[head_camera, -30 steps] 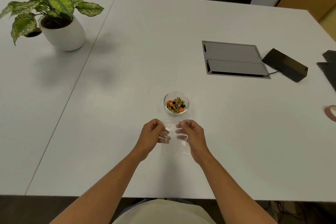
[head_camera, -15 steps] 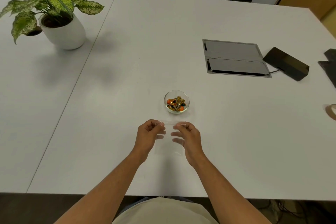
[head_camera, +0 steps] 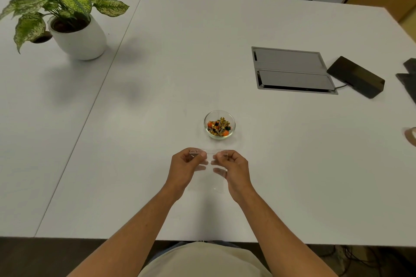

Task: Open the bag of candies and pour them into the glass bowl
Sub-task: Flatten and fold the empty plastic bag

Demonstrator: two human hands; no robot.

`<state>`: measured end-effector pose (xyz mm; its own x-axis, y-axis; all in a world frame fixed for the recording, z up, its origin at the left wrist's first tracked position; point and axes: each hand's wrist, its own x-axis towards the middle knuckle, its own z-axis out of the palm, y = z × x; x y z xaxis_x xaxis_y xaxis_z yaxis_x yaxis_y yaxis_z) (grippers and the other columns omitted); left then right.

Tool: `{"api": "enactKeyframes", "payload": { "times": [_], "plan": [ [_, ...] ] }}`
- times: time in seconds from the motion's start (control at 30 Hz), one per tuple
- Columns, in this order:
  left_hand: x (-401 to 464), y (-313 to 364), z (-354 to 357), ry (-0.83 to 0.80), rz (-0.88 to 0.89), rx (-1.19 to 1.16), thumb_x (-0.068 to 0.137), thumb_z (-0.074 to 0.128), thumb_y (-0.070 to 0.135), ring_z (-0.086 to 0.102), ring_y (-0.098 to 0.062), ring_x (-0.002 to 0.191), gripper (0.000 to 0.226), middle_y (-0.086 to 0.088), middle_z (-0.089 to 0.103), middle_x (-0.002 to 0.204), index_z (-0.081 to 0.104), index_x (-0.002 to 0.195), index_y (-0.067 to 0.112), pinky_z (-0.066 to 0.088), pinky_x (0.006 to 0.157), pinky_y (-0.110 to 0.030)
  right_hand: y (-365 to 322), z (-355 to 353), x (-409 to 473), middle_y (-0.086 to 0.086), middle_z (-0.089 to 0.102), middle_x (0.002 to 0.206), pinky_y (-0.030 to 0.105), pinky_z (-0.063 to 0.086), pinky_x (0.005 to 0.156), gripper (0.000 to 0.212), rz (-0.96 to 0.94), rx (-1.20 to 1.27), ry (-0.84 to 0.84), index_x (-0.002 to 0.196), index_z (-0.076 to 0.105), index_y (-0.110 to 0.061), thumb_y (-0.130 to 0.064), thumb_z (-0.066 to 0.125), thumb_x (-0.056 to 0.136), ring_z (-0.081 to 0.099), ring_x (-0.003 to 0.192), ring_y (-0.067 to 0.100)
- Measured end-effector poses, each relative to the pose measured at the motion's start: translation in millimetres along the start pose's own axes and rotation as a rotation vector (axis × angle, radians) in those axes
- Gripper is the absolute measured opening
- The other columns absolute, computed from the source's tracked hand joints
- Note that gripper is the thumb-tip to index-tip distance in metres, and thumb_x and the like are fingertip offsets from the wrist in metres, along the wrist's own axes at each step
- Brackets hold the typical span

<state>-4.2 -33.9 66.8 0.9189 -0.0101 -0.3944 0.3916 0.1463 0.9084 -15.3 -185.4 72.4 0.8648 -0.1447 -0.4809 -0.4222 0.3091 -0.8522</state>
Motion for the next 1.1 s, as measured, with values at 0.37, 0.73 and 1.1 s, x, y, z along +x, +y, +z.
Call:
{"api": "enactKeyframes", "payload": {
  "times": [0.37, 0.73, 1.1],
  "plan": [
    [-1.5, 3.5, -0.1, -0.02, 0.028, -0.004, 0.088, 0.069, 0.019, 0.076, -0.025, 0.081, 0.011, -0.009, 0.079, 0.086, 0.077, 0.092, 0.012, 0.061, 0.071, -0.027, -1.0, 0.6, 0.5, 0.008, 0.077, 0.093, 0.03, 0.059, 0.066, 0.014, 0.027, -0.018, -0.116, 0.098, 0.072, -0.008, -0.018, 0.068, 0.089, 0.074, 0.086, 0.024],
    [-3.6, 2.3, -0.9, -0.067, 0.005, -0.014, 0.085, 0.072, 0.012, 0.075, -0.034, 0.091, 0.007, -0.015, 0.078, 0.092, 0.077, 0.09, 0.011, 0.06, 0.085, -0.044, 1.9, 4.9, 0.5, 0.009, 0.076, 0.086, 0.026, 0.057, 0.066, 0.01, -0.01, -0.072, -0.061, 0.093, 0.073, -0.003, -0.01, 0.068, 0.087, 0.072, 0.079, 0.019],
    [1.3, -2.8, -3.0, -0.046, -0.013, 0.089, 0.086, 0.07, 0.016, 0.074, -0.033, 0.091, 0.01, -0.015, 0.077, 0.092, 0.076, 0.091, 0.01, 0.055, 0.095, -0.056, 3.6, 7.3, -1.1, 0.01, 0.074, 0.092, 0.03, 0.057, 0.068, 0.004, 0.015, -0.085, -0.124, 0.087, 0.074, -0.012, -0.012, 0.07, 0.087, 0.069, 0.089, 0.025]
  ]
}}
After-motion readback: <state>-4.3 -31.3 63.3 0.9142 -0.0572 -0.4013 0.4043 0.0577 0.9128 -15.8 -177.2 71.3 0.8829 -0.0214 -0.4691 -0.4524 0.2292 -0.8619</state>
